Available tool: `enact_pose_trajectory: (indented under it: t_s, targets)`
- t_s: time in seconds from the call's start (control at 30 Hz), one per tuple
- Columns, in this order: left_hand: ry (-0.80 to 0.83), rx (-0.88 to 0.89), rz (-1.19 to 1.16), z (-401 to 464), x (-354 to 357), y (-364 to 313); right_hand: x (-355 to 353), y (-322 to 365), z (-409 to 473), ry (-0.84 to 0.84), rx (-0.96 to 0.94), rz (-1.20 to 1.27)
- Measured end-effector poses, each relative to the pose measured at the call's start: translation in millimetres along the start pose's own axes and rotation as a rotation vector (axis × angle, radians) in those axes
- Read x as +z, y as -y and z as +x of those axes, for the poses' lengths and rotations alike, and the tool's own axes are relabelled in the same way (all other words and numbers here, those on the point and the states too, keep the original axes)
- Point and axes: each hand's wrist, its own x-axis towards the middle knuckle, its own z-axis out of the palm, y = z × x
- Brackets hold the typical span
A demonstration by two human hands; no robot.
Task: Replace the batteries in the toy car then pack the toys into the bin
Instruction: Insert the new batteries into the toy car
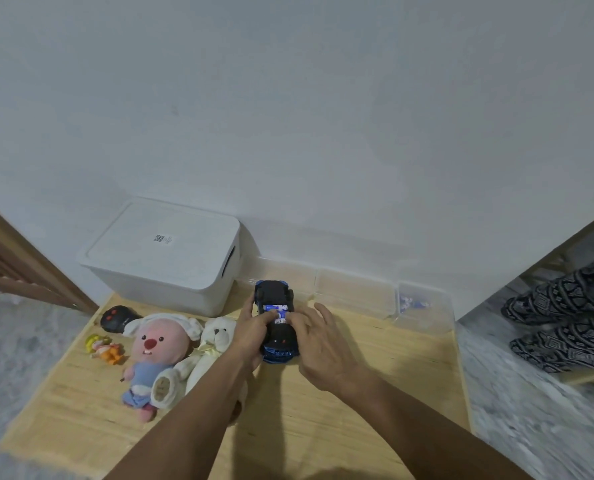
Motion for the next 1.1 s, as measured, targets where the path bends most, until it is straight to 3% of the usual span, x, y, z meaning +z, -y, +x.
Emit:
enact_pose_trajectory:
  t_s: [0.17, 0.23, 0.37, 0.47, 0.63, 0.77, 0.9, 1.1]
  targets:
    - [-0.056, 0.005, 0.003, 5, -10, 2, 1, 13, 6, 0.185, 0.044, 0.048]
    - [-0.077, -0.004, -0.019, 6, -14, 3, 2, 13, 11, 0.19, 0.091, 0.197]
    - [-0.086, 0.01, -0.101, 13, -17, -6, 15, 7, 21, -0.077, 0.58, 0.658]
    - [-0.087, 0.015, -0.085, 19, -22, -14, 27, -4, 25, -0.071, 0.783, 0.652]
    - [-0.108, 0.039, -0.003, 25, -31, -24, 42, -13, 24, 0.217, 0.71, 0.414]
    - [-0.065, 0.07, 0.06, 26, -32, -27, 48, -3, 30, 0.384, 0.547, 0.195]
    - [-0.047, 0.075, 0.032, 26, -34, -28, 54, 4, 36, 0.408, 0.556, 0.107]
    - [-0.028, 0.02, -0.037, 26, -38, -29, 56, 5, 43, 0.372, 0.622, 0.255]
